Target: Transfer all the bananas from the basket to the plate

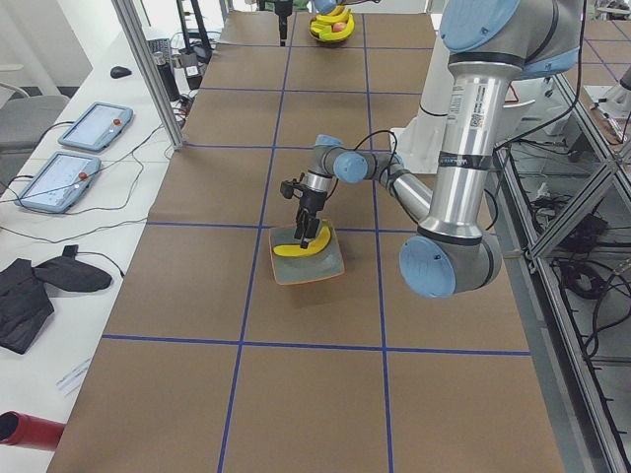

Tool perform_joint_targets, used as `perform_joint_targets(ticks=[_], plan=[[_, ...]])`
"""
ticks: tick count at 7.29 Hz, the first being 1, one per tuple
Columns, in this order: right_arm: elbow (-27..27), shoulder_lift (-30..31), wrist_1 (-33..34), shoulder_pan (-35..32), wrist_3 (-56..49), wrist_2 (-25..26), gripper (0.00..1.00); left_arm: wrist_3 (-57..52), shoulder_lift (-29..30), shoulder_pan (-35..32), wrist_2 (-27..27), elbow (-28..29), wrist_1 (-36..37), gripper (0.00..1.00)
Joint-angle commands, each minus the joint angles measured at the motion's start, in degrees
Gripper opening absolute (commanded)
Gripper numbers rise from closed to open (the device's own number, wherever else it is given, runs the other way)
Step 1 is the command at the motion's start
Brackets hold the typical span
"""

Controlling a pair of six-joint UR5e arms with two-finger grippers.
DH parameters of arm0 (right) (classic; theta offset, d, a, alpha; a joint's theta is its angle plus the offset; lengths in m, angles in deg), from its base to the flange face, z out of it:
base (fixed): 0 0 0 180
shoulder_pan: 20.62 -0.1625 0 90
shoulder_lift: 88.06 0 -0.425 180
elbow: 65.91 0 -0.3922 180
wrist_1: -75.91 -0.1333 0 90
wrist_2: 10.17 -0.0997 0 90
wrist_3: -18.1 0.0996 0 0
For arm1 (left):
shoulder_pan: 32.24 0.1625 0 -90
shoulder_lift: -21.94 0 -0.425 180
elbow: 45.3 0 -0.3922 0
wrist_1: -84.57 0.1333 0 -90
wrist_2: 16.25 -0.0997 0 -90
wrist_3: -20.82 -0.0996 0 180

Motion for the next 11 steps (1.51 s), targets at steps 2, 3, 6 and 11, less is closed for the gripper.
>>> perform_joint_targets(ticks=[2, 3, 6, 11], plan=[[-1.0, 0.3, 0.4, -2.0, -2.3, -0.1, 1.00, -5.9, 2.3, -4.8, 0.6, -1.2, -2.6, 1.00], [-1.2, 1.0, 1.8, -3.2, -5.3, -0.1, 1.00, -7.9, 4.1, -9.0, 2.1, -0.9, -4.0, 1.00], [-2.5, 5.5, 6.6, -9.8, -21.0, 0.3, 1.00, -10.5, 14.3, -18.5, 15.3, 4.1, -4.0, 1.00], [-3.0, 21.0, 9.8, -17.8, -38.3, -1.3, 1.00, -9.2, 15.6, -18.3, 17.1, 7.1, -10.1, 1.00]])
